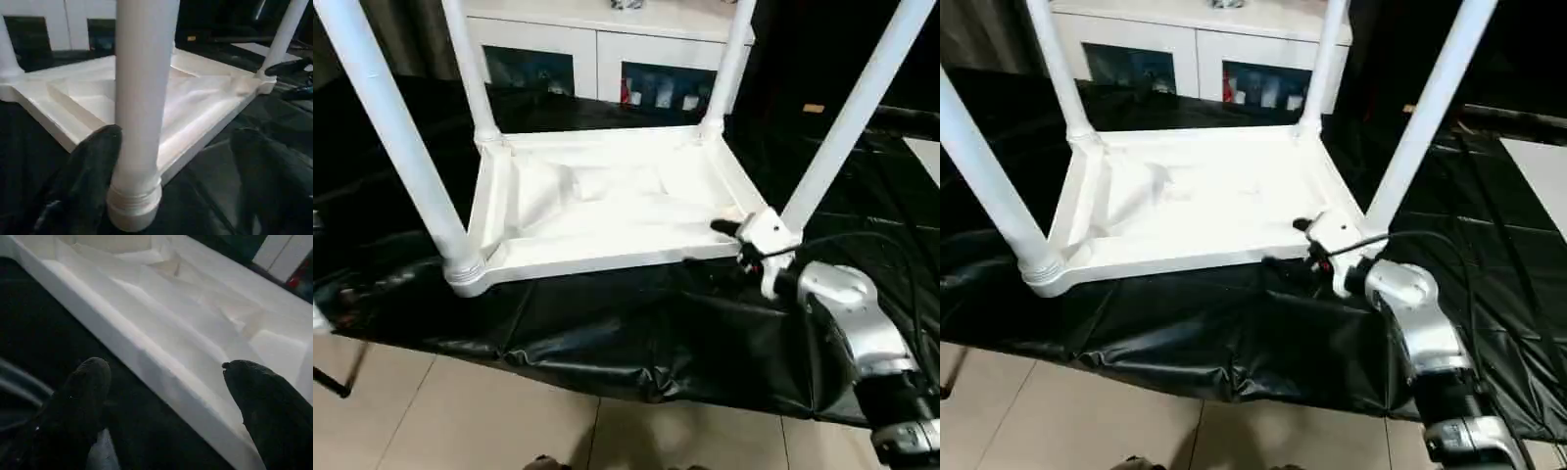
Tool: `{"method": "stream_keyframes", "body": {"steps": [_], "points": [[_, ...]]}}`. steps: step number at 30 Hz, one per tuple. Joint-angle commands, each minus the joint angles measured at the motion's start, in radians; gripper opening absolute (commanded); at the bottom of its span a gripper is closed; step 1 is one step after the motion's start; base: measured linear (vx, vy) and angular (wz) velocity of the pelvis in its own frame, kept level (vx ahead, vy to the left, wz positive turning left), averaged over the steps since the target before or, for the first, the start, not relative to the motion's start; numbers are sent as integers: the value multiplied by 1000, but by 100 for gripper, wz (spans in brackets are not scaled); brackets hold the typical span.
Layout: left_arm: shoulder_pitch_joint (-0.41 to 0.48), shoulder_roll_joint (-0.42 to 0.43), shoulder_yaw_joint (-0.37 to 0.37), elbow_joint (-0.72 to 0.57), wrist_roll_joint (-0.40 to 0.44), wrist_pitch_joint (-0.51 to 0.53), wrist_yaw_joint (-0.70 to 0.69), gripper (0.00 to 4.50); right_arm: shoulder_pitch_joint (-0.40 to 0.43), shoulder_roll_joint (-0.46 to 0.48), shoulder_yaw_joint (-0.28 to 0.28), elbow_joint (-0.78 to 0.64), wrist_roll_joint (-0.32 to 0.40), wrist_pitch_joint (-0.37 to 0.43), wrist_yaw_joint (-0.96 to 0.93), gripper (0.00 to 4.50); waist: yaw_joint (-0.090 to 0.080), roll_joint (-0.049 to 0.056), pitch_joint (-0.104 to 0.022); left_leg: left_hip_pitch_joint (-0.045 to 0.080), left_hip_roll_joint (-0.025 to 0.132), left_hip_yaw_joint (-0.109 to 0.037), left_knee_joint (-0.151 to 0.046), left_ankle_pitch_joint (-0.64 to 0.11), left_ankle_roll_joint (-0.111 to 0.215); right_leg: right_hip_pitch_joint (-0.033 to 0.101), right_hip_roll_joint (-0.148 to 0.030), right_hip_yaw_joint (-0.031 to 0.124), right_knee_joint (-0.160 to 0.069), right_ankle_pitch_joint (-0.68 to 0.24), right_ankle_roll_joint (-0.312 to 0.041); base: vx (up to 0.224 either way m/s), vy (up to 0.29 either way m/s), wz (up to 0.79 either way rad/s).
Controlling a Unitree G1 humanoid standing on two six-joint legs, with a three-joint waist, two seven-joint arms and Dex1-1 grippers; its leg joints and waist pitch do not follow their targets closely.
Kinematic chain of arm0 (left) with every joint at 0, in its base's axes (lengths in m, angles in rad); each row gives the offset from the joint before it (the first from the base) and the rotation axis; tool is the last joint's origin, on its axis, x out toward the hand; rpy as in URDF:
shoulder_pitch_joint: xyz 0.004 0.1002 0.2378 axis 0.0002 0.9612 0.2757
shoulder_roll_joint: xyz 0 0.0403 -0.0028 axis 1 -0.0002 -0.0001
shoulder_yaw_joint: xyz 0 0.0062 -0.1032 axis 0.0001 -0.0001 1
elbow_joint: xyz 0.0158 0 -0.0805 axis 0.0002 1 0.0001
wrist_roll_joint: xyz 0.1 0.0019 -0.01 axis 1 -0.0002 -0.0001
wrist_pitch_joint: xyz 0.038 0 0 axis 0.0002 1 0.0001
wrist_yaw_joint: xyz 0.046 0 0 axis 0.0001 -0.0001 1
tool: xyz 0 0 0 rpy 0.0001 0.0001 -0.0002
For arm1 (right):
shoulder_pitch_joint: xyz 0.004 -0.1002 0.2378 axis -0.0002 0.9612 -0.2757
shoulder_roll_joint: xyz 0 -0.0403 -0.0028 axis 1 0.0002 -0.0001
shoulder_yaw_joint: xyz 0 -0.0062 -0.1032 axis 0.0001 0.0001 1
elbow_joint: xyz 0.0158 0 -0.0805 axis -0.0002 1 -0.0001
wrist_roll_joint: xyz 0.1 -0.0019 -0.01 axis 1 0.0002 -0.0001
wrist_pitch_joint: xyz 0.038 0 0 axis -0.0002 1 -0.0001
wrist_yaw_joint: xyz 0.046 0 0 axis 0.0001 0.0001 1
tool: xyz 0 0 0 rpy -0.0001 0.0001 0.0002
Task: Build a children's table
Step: Rotate table base
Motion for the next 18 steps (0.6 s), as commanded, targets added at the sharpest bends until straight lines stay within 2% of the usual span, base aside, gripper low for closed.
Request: {"method": "stream_keyframes", "body": {"steps": [1,3,4,5,7,9,10,11,14,15,16,17,18], "points": [[-42,5,5,27,19,-30,5,441,1,-7,6,-26,13,9,13,410,3,19,-56,36,36,-20,-92,-410,-33,18,-40,37,-77,-335,-195,0,0,0],[-113,-37,-34,59,34,-57,14,433,6,5,18,-42,26,21,40,410,7,19,-56,42,37,-20,-91,-424,-37,15,-40,37,-78,-343,-197,0,0,0],[-132,-48,-46,69,38,-63,15,436,7,8,22,-47,27,26,44,410,9,15,-56,40,38,-21,-92,-421,-38,18,-42,37,-78,-340,-195,0,0,0],[-133,-48,-46,70,38,-63,15,436,7,8,22,-47,27,26,44,410,12,16,-57,38,38,-22,-93,-416,-40,21,-44,37,-75,-338,-195,0,0,0],[-214,-85,-92,139,71,-99,27,436,15,18,40,-63,25,32,47,410,15,12,-60,35,37,-21,-92,-392,-41,23,-44,37,-72,-323,-188,0,0,0],[-294,-127,-138,202,114,-132,42,436,25,30,59,-80,21,30,52,410,18,18,-60,39,34,-19,-89,-382,-39,19,-44,39,-78,-319,-186,0,0,0],[-295,-128,-138,202,114,-132,42,436,25,30,60,-80,21,30,52,410,24,15,-63,40,35,-19,-87,-378,-42,21,-49,40,-75,-308,-190,0,0,0],[-317,-141,-150,217,121,-130,37,436,28,34,64,-84,20,30,52,410,24,14,-63,33,37,-22,-90,-365,-43,28,-51,40,-72,-296,-191,0,0,0],[-367,-171,-192,255,157,-148,33,436,35,42,75,-95,16,33,48,410,24,15,-68,33,36,-22,-87,-338,-41,30,-49,37,-67,-244,-200,0,0,0],[-393,-202,-232,252,174,-143,20,436,46,45,85,-111,15,38,50,410,23,15,-67,31,36,-21,-88,-334,-39,31,-48,37,-67,-239,-202,0,0,0],[-403,-219,-252,244,180,-138,12,436,52,46,90,-119,14,40,52,410,26,21,-68,37,38,-20,-87,-333,-40,28,-47,37,-69,-224,-208,0,0,0],[-406,-226,-261,239,182,-135,8,436,55,46,91,-122,14,41,54,410,28,21,-68,40,39,-19,-85,-333,-40,25,-47,36,-66,-211,-215,0,0,0],[-409,-231,-267,235,184,-133,6,436,57,46,92,-124,13,41,55,410,27,18,-69,31,37,-20,-88,-323,-36,33,-47,35,-63,-190,-222,0,0,0]]}}
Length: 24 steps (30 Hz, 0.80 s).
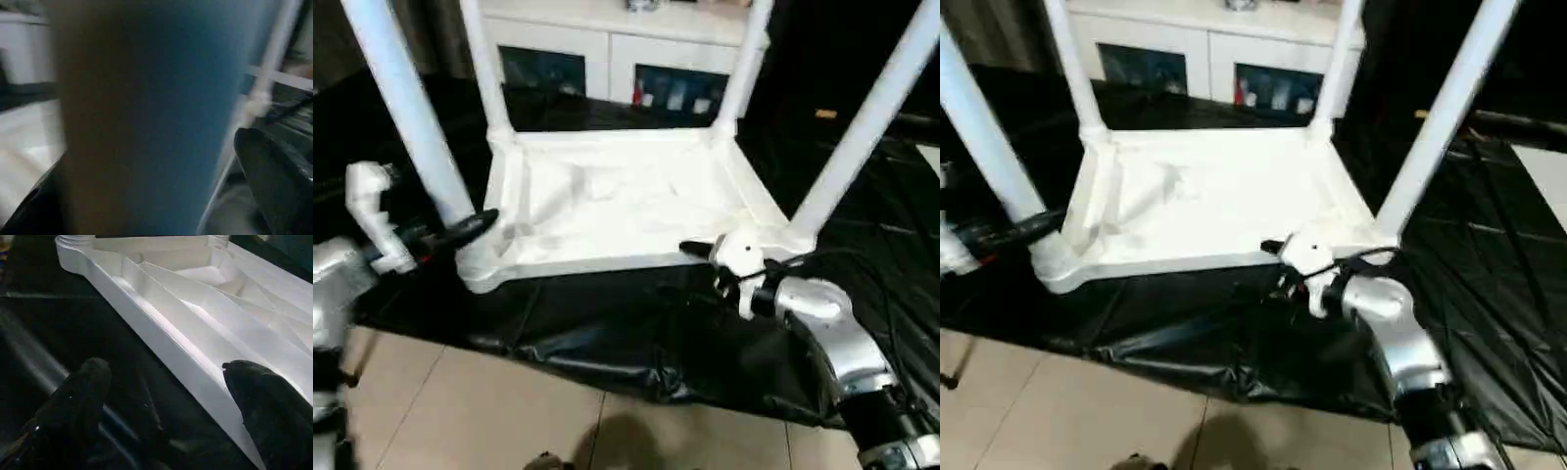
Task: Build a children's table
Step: Rotate table base
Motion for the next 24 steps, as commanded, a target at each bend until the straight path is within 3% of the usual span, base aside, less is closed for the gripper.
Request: {"method": "stream_keyframes", "body": {"steps": [1,6,7,8,9,11,13,14,15,16,17,18,19,24], "points": [[-14,-37,-69,-55,17,24,-32,436,15,-8,5,-29,3,11,10,410,-5,20,-68,31,39,-20,-88,-315,-34,31,-46,35,-58,-178,-222,0,0,0],[-27,-133,-199,-185,26,60,-53,436,23,-12,-9,-26,-9,29,-24,410,9,18,-64,37,42,-17,-88,-347,-30,25,-50,36,-68,-233,-222,0,0,0],[-38,-165,-240,-201,49,47,-51,436,17,-14,-15,-7,-28,33,-55,410,10,11,-62,35,44,-20,-90,-348,-32,28,-53,37,-73,-266,-211,0,0,0],[-55,-208,-285,-211,75,48,-35,436,9,-14,-23,16,-46,30,-87,410,11,13,-60,42,44,-16,-90,-360,-38,20,-53,39,-81,-295,-202,0,0,0],[-72,-248,-322,-205,112,22,-17,436,4,-14,-28,29,-55,32,-109,410,12,9,-59,46,43,-16,-89,-377,-39,18,-53,41,-87,-325,-194,0,0,0],[-83,-274,-345,-201,137,3,-5,436,1,-13,-32,36,-59,33,-122,410,14,7,-58,42,41,-18,-88,-378,-38,21,-54,41,-88,-352,-179,0,0,0],[-116,-334,-377,-160,190,-28,45,436,-1,-11,-36,37,-59,37,-136,410,6,4,-61,18,38,-27,-92,-335,-32,41,-58,37,-83,-357,-151,0,0,0],[-174,-445,-416,-77,250,-69,137,436,-1,-5,-39,37,-60,42,-149,410,2,0,-63,20,37,-25,-90,-328,-30,39,-56,35,-89,-360,-139,0,0,0],[-202,-494,-429,-33,283,-106,196,436,1,-3,-38,36,-62,45,-152,410,4,1,-63,27,35,-21,-83,-331,-28,31,-53,36,-93,-360,-137,0,0,0],[-202,-495,-429,-32,283,-107,197,436,1,-3,-38,36,-62,45,-153,410,7,-1,-64,37,35,-19,-78,-342,-19,26,-55,38,-99,-364,-140,0,0,0],[-216,-519,-433,-9,300,-130,230,436,2,-1,-36,35,-63,47,-153,410,10,-1,-65,32,35,-21,-78,-332,-13,31,-58,38,-96,-359,-146,0,0,0],[-231,-535,-439,13,319,-154,265,436,9,-6,-35,28,-66,49,-156,410,7,-5,-66,12,33,-28,-83,-295,-2,48,-55,31,-90,-334,-138,0,0,0],[-237,-530,-444,18,324,-158,267,436,16,-13,-36,21,-66,50,-156,410,8,2,-68,11,33,-29,-83,-285,3,49,-54,31,-88,-324,-136,0,0,0],[-208,-453,-441,-55,275,-109,135,436,27,-39,-54,16,-63,52,-158,410,-11,4,-74,8,31,-27,-76,-239,32,49,-52,29,-77,-224,-184,0,0,0]]}}
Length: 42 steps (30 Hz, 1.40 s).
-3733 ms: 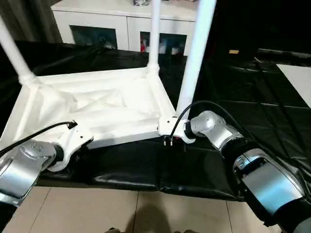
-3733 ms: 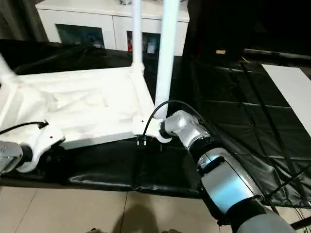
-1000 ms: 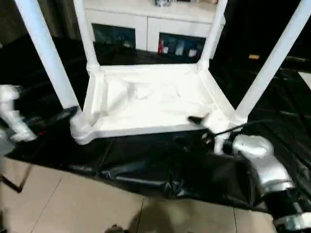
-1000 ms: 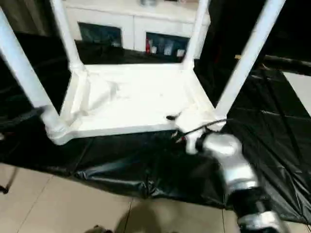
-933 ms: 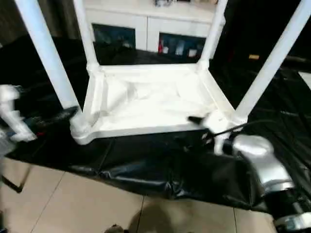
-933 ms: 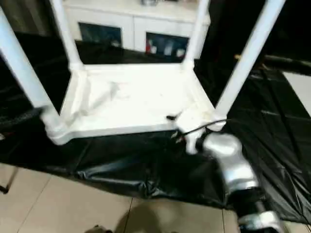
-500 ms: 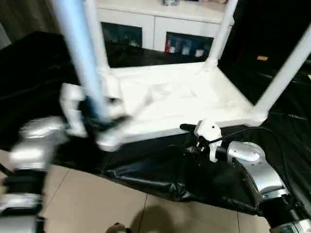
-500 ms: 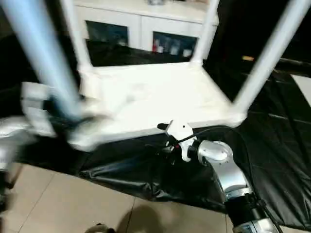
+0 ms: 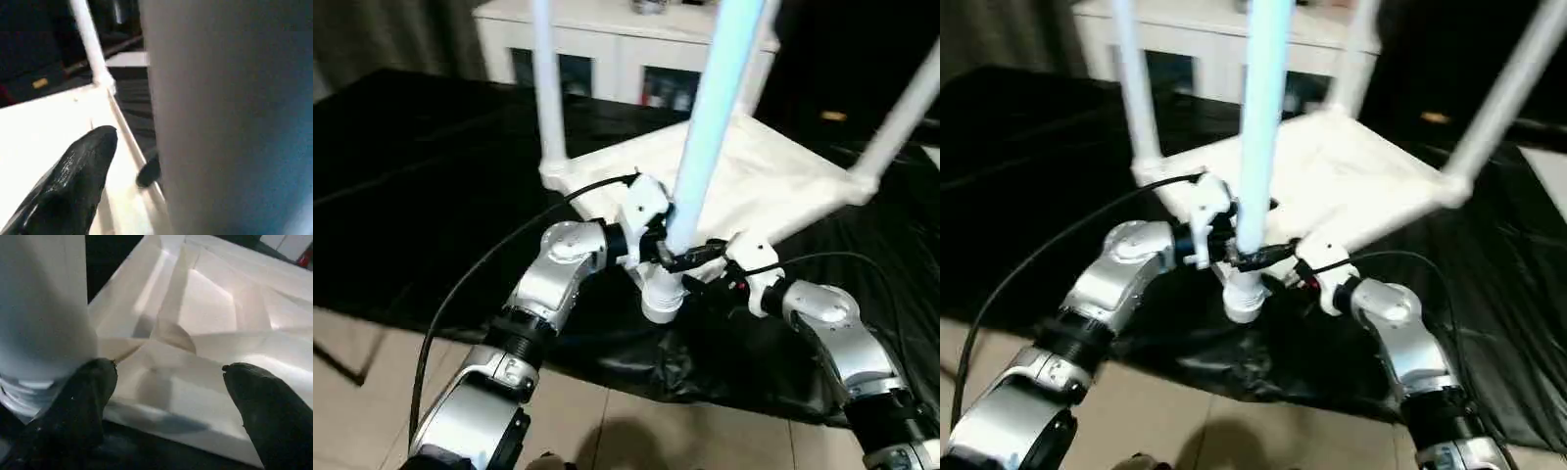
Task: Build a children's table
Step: Rotate table base
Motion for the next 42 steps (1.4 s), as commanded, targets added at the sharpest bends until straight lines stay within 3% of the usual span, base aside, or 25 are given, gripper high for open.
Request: {"method": "stream_keyframes", "body": {"steps": [1,4,8,12,15,21,24,25,28,31,37,41,42], "points": [[28,76,1,-79,-40,64,-131,436,3,-25,-15,-19,2,7,4,410,3,-7,-73,13,33,-23,-72,-222,39,48,-50,31,-72,-193,-209,0,0,0],[48,164,9,-129,-72,148,-273,436,3,-39,-25,-9,2,-1,7,410,-2,0,-70,18,34,-18,-72,-203,53,43,-45,32,-65,-160,-244,0,0,0],[20,262,-15,-93,-54,169,-360,436,-6,-48,-22,-12,0,-8,23,410,-4,9,-67,25,35,-17,-75,-246,33,39,-43,32,-67,-187,-250,0,0,0],[-81,306,-48,80,87,38,-295,436,5,-57,-6,-86,67,12,121,410,6,10,-64,33,35,-17,-79,-322,13,35,-42,34,-74,-251,-219,0,0,0],[-106,306,-77,130,141,-1,-251,436,13,-64,11,-115,80,26,149,410,8,7,-64,31,39,-21,-82,-315,3,37,-51,36,-75,-265,-201,0,0,0],[-189,259,-188,284,298,-114,-120,436,34,-110,50,-174,68,64,218,410,12,2,-72,19,37,-21,-73,-224,29,49,-55,35,-63,-145,-227,0,0,0],[-223,228,-218,377,363,-174,-75,436,47,-128,47,-206,87,83,247,410,15,0,-71,20,35,-19,-70,-221,43,48,-53,34,-67,-146,-234,0,0,0],[-238,213,-238,419,399,-196,-45,436,55,-137,43,-230,107,98,264,410,15,4,-71,23,35,-19,-69,-232,49,47,-50,35,-72,-153,-228,0,0,0],[-257,204,-276,465,447,-220,-8,436,62,-148,45,-258,119,112,279,410,17,4,-70,21,37,-23,-71,-243,47,48,-54,34,-69,-163,-233,0,0,0],[-289,207,-342,526,527,-234,24,436,46,-113,38,-286,112,108,229,410,15,5,-69,23,37,-24,-74,-273,32,46,-54,34,-74,-200,-222,0,0,0],[-324,200,-374,608,593,-260,47,436,35,-37,52,-347,152,156,192,410,15,7,-68,24,38,-27,-78,-281,20,44,-55,34,-75,-207,-224,0,0,0],[-338,183,-369,652,598,-276,70,436,35,-14,79,-345,123,169,160,410,15,6,-68,24,38,-26,-78,-279,14,43,-56,34,-73,-185,-234,0,0,0],[-338,176,-372,659,601,-290,72,436,20,11,72,-299,85,182,93,410,15,7,-68,25,38,-27,-79,-279,10,42,-57,34,-73,-189,-235,0,0,0]]}}
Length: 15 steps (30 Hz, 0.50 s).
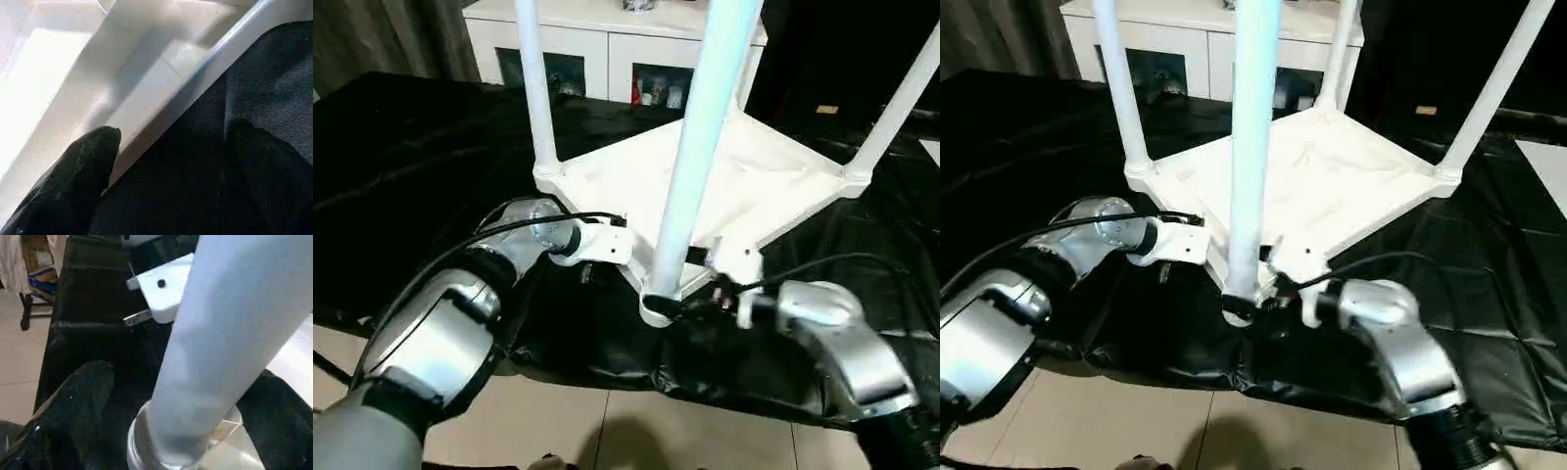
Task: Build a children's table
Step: Rotate table base
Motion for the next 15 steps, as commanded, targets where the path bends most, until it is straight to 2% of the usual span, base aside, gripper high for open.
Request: {"method": "stream_keyframes", "body": {"steps": [1,2,4,5,7,9,10,13,15], "points": [[-3,-5,-13,29,18,-5,-2,436,-21,16,-4,40,-26,25,-55,410,2,0,-68,22,36,-27,-80,-281,6,40,-55,33,-74,-194,-237,0,0,0],[-3,-13,-9,37,15,-9,-3,436,-20,17,-12,46,-13,28,-47,410,4,0,-69,26,36,-25,-78,-288,6,40,-56,33,-76,-198,-240,0,0,0],[-2,-20,-5,42,13,-14,-10,436,-10,1,-21,37,15,30,-12,410,8,0,-69,24,37,-26,-78,-285,12,45,-58,34,-75,-188,-237,0,0,0],[-2,-22,0,44,13,-21,-16,436,0,-18,-37,30,38,39,11,410,9,-6,-69,23,38,-26,-78,-280,16,45,-58,34,-74,-182,-236,0,0,0],[0,-26,15,47,1,-38,-40,436,11,-75,-87,52,53,25,39,410,14,-1,-69,24,40,-26,-78,-268,27,46,-59,33,-74,-162,-241,0,0,0],[-1,-28,21,52,-2,-42,-46,436,12,-99,-107,70,56,21,46,410,15,-3,-69,23,39,-25,-76,-264,30,47,-58,33,-71,-148,-248,0,0,0],[-2,-27,20,54,0,-46,-49,436,6,-122,-129,99,48,13,41,410,17,2,-69,23,38,-25,-75,-264,34,46,-60,33,-71,-147,-252,0,0,0],[-3,-25,21,59,4,-53,-54,436,-14,-163,-181,169,35,1,17,410,18,-4,-70,24,36,-23,-72,-255,35,48,-59,31,-74,-159,-258,0,0,0],[-3,-25,24,62,4,-56,-58,436,-53,-183,-208,259,-12,-4,-79,410,15,-6,-69,22,34,-22,-72,-245,34,48,-59,30,-76,-173,-256,0,0,0]]}}
